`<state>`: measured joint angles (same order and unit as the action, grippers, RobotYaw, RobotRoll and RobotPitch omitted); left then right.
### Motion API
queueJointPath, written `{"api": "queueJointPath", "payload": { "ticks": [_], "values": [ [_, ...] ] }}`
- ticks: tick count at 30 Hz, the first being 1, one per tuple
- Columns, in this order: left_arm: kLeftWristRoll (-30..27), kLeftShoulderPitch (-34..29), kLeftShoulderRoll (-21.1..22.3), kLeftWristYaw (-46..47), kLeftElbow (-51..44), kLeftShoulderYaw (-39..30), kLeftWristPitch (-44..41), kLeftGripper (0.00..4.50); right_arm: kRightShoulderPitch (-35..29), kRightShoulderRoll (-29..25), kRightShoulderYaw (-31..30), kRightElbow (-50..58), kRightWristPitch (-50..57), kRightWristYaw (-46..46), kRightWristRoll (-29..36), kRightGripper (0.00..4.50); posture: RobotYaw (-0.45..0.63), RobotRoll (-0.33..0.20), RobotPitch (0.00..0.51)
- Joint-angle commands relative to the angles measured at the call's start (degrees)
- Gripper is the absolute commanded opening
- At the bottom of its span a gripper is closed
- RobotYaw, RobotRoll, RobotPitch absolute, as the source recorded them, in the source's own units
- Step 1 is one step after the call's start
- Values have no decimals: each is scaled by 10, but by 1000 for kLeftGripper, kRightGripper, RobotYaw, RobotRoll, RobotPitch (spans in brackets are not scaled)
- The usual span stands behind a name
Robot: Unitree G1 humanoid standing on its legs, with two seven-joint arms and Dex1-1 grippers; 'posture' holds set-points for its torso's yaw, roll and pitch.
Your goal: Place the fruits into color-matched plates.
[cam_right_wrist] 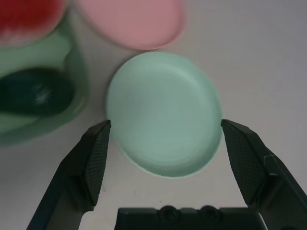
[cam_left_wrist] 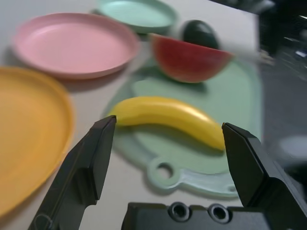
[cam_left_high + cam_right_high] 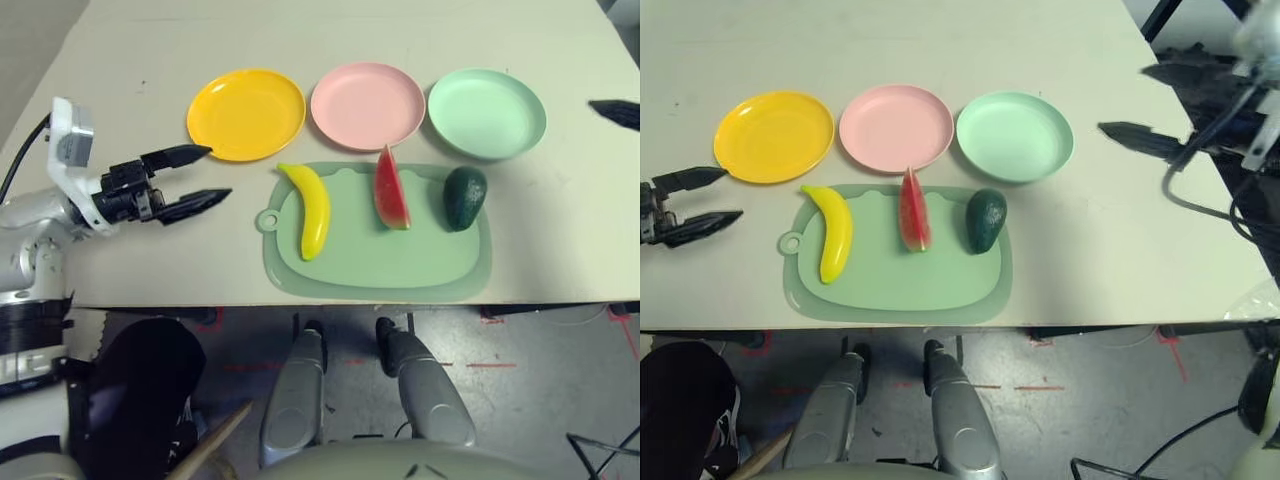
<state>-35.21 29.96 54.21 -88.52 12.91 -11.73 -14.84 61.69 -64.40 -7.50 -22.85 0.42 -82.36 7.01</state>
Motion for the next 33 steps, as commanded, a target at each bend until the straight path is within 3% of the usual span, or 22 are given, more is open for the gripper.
{"api": "queueJointPath", "payload": {
  "ticks": [1,8,14,19,33],
  "values": [
    [6,8,20,-38,-11,30,4,4500,59,14,-78,-47,-145,-88,-53,4472,-120,0,306],
    [-6,16,52,-40,11,61,23,4500,184,50,-270,-139,-355,-101,-33,4472,-118,0,304],
    [-12,6,62,-40,27,68,37,4500,225,72,-383,-148,-415,-101,28,4472,-118,0,313],
    [-11,12,48,-40,36,62,37,4500,221,95,-417,-119,-397,-101,68,4472,-116,0,315],
    [-12,32,69,-40,68,79,63,4500,239,149,-450,-183,-437,-101,33,4472,-88,0,314]
  ]
}}
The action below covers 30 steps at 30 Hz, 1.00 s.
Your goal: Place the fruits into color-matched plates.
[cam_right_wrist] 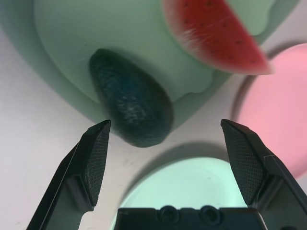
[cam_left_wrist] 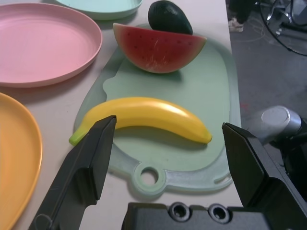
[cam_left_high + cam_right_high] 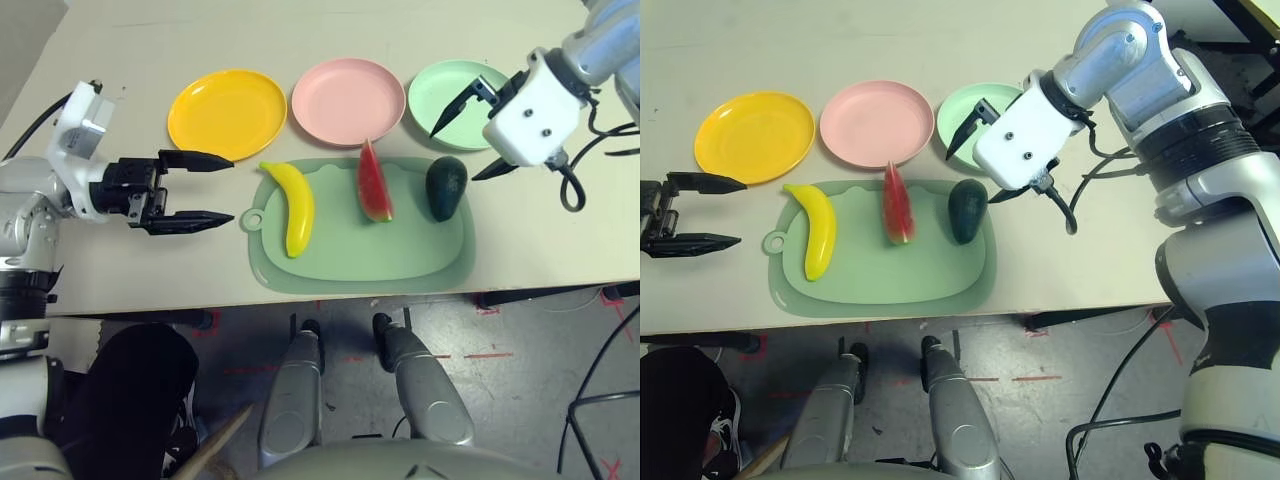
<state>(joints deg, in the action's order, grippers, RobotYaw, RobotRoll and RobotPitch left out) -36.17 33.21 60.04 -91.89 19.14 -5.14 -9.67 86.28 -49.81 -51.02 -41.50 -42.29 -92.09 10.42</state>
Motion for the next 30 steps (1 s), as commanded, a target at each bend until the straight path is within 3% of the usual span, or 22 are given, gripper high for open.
{"api": "queueJointPath", "payload": {
  "ticks": [1,17,30],
  "values": [
    [-3,0,12,-6,7,14,13,4500,-9,4,-17,2,-11,-4,-1,4472,-88,0,314],
    [-14,-29,31,-6,-6,1,13,4500,-39,42,-11,-78,-48,-4,-38,4472,-55,0,311],
    [-13,-29,36,-6,-11,4,15,4500,-35,92,40,-161,-73,-4,-96,4472,-48,0,316]
  ]
}}
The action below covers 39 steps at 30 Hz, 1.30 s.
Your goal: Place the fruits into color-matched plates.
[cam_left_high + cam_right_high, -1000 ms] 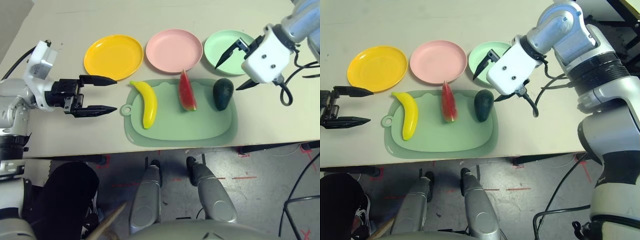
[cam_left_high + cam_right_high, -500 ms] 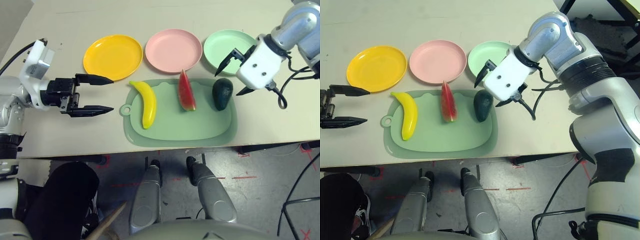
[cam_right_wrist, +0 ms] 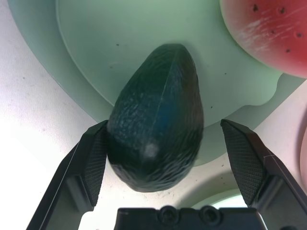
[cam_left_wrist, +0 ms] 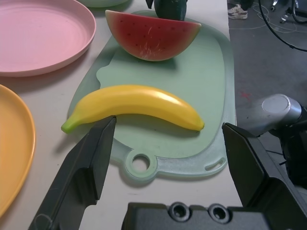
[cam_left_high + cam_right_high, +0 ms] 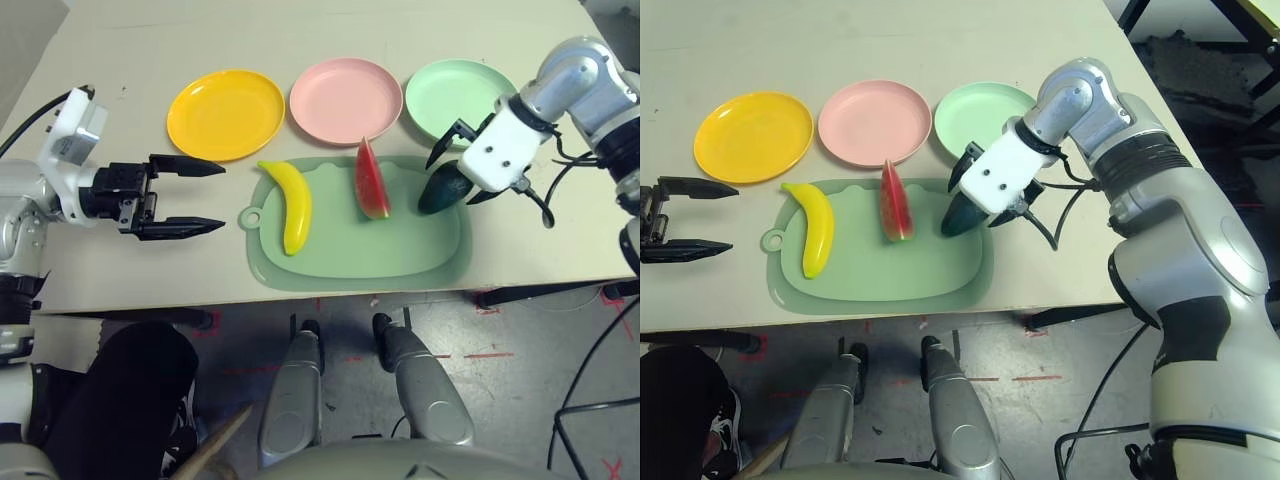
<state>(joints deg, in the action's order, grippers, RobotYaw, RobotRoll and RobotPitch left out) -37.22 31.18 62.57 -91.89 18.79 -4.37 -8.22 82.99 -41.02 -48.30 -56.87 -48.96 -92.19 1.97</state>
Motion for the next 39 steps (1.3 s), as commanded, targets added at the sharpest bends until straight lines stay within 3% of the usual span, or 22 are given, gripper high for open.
{"api": "queueJointPath", "payload": {
  "ticks": [1,9,26,39],
  "values": [
    [-2,-8,11,-6,-8,-4,0,4500,-2,5,14,-8,-6,-3,-13,4472,-48,0,316],
    [0,-5,10,-6,-7,-4,0,4500,-1,3,14,-9,13,-3,-17,4472,-53,0,318],
    [7,6,9,-6,0,4,5,4500,-23,-50,-37,121,169,-3,61,4472,-61,0,317],
    [12,4,15,-6,-3,7,11,4500,-36,-54,-31,146,235,-3,44,4472,-60,0,320]
  ]
}}
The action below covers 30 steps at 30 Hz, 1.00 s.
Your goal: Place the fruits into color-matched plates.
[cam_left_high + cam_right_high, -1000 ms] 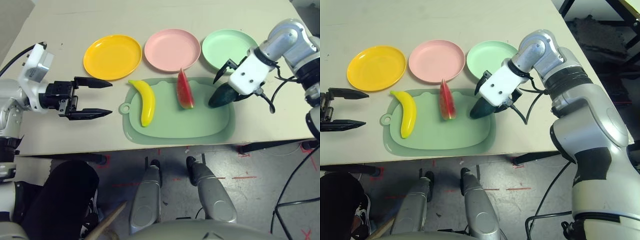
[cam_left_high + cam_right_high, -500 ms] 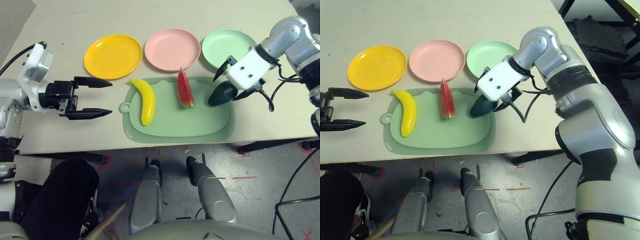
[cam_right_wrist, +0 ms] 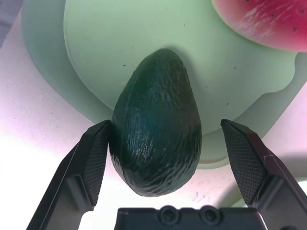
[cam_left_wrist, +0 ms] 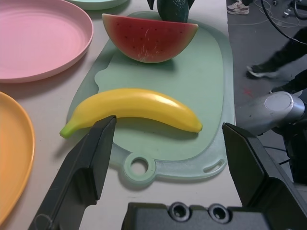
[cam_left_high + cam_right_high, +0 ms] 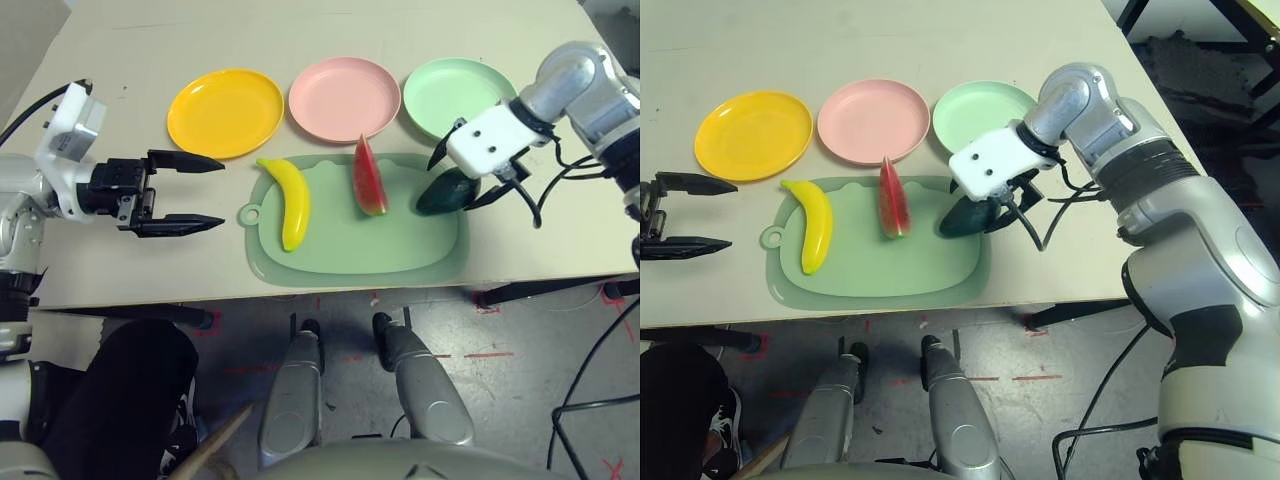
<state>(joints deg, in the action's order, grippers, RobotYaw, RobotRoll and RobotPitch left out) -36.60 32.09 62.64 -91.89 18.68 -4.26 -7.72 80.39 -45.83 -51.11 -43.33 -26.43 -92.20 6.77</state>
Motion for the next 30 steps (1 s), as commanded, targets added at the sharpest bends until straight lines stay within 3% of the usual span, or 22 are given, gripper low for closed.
{"api": "queueJointPath", "payload": {
  "ticks": [1,4,7,8,15,23,30],
  "values": [
    [5,-6,14,-6,-2,7,7,4500,-10,-6,-3,12,12,-3,-4,4472,-60,0,320],
    [5,-5,16,-6,-1,7,8,4500,-11,-7,-3,15,21,-3,-6,4070,-61,0,320],
    [6,-1,16,-6,1,7,10,4500,-12,-7,-1,17,29,-3,-7,3090,-61,0,320],
    [7,0,16,-6,2,8,10,4500,-14,-7,-2,18,32,-3,-5,3022,-62,0,320],
    [7,4,19,-6,2,13,11,4500,-13,-12,-3,25,43,-3,0,3022,-61,0,319],
    [2,7,13,-6,7,7,2,4500,45,-9,-3,11,78,-3,35,3022,-69,0,318],
    [5,22,-10,-6,12,-13,-7,4500,121,34,38,-112,93,-3,9,3022,-68,0,316]
  ]
}}
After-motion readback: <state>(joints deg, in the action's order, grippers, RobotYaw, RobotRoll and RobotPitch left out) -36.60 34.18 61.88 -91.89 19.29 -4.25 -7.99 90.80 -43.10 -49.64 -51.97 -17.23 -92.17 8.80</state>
